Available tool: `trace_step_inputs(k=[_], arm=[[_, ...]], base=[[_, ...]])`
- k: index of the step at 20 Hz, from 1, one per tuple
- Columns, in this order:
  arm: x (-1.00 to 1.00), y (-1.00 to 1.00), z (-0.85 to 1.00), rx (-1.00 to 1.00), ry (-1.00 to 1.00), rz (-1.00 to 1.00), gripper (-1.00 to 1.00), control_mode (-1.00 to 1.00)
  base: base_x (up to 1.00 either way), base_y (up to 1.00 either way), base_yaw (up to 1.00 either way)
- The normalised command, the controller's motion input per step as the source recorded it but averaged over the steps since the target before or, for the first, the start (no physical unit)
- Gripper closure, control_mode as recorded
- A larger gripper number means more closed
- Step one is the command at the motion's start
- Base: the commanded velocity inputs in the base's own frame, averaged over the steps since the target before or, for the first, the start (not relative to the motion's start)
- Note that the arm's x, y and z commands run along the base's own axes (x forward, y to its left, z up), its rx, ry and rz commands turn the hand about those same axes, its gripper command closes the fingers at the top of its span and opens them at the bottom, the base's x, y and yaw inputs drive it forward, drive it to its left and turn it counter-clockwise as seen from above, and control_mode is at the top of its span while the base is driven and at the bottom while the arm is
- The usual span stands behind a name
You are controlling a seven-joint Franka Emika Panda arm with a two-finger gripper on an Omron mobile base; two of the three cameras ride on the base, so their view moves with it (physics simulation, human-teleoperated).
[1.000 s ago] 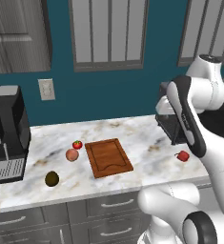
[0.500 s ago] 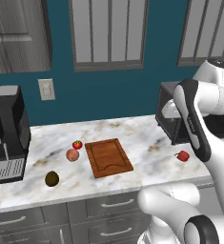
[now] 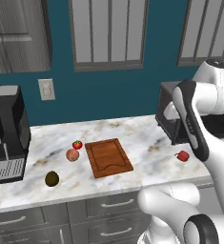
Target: Place the avocado, onion, tomato, and bell pepper on the cutting board.
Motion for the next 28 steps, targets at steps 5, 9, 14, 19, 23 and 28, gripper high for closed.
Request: trace_step_inputs(k=[5, 9, 14, 19, 23, 28], arm=[[0.0, -0.21, -0.09, -0.07, 0.0, 0.06, -1.0, -1.0], [0.01, -0.09, -0.02, 0.0, 0.0, 0.09, -1.0, -1.0], [0.0, -0.13, -0.03, 0.0, 0.0, 0.11, -1.0, -1.0], [0.0, -0.06, -0.3, -0.03, 0.0, 0.02, -1.0, -1.0], [-0.01, -0.13, -0.4, -0.11, 0.04, 0.0, -1.0, -1.0], [0.0, -0.1, -0.31, -0.06, 0.01, 0.0, -1.0, -1.0]], base=[[0.0, 0.0, 0.0], [0.0, 0.0, 0.0], [0.0, 0.0, 0.0], [0.0, 0.0, 0.0], [0.0, 0.0, 0.0], [0.0, 0.0, 0.0]])
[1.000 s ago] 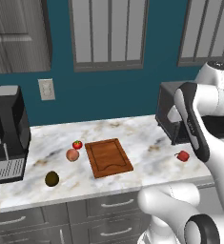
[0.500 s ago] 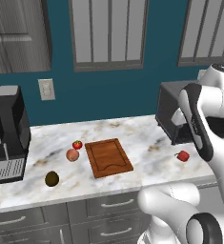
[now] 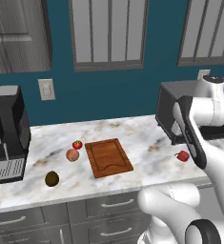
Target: Place the avocado, onion, tomato, and bell pepper on the cutting board.
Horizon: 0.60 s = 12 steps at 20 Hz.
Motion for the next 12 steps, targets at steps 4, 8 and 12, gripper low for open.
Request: trace_step_inputs(k=[4, 8, 12], arm=[[0.0, -0.1, -0.24, 0.0, 0.0, 0.0, -1.0, -1.0], [0.0, -0.17, -0.22, 0.0, 0.0, 0.0, -1.0, -1.0], [0.0, -0.26, -0.19, 0.0, 0.01, 0.0, -1.0, -1.0]], base=[[0.0, 0.0, 0.0], [0.0, 0.0, 0.0], [0.0, 0.0, 0.0]])
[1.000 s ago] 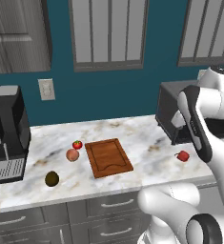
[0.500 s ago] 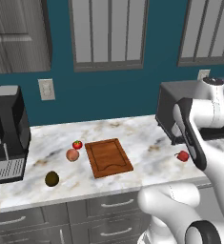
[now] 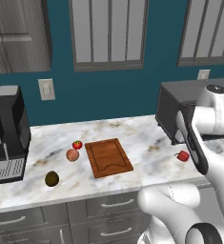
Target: Place the avocado, onion, tomato, and bell pepper on the cutting board.
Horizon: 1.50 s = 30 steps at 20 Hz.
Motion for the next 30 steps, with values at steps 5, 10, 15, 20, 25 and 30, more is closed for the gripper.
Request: trace_step_inputs(k=[5, 10, 15, 20, 25, 30], arm=[[0.0, -0.25, -0.18, 0.0, 0.0, 0.0, -1.0, -1.0], [0.08, -0.08, -0.14, 0.0, 0.0, 0.01, -1.0, -1.0], [0.15, -0.02, -0.13, 0.0, 0.0, 0.01, -1.0, -1.0], [0.18, -0.02, -0.13, 0.0, 0.01, 0.0, -1.0, -1.0], [0.14, -0.14, -0.18, 0.0, 0.03, 0.0, -1.0, -1.0], [0.16, -0.11, -0.14, 0.0, 0.01, 0.0, -1.0, -1.0]], base=[[0.0, 0.0, 0.0], [0.0, 0.0, 0.0], [0.0, 0.0, 0.0], [0.0, 0.0, 0.0], [0.0, 0.0, 0.0], [0.0, 0.0, 0.0]])
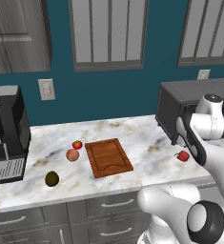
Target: Place the avocado, onion, tomato, and bell pepper on the cutting board.
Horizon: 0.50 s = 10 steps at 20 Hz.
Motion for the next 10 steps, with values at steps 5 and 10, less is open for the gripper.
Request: trace_step_inputs(k=[5, 10], arm=[[0.16, -0.02, -0.11, 0.0, 0.0, 0.0, -1.0, -1.0], [0.1, -0.03, -0.18, 0.0, 0.0, 0.0, -1.0, -1.0]], base=[[0.0, 0.0, 0.0], [0.0, 0.0, 0.0]])
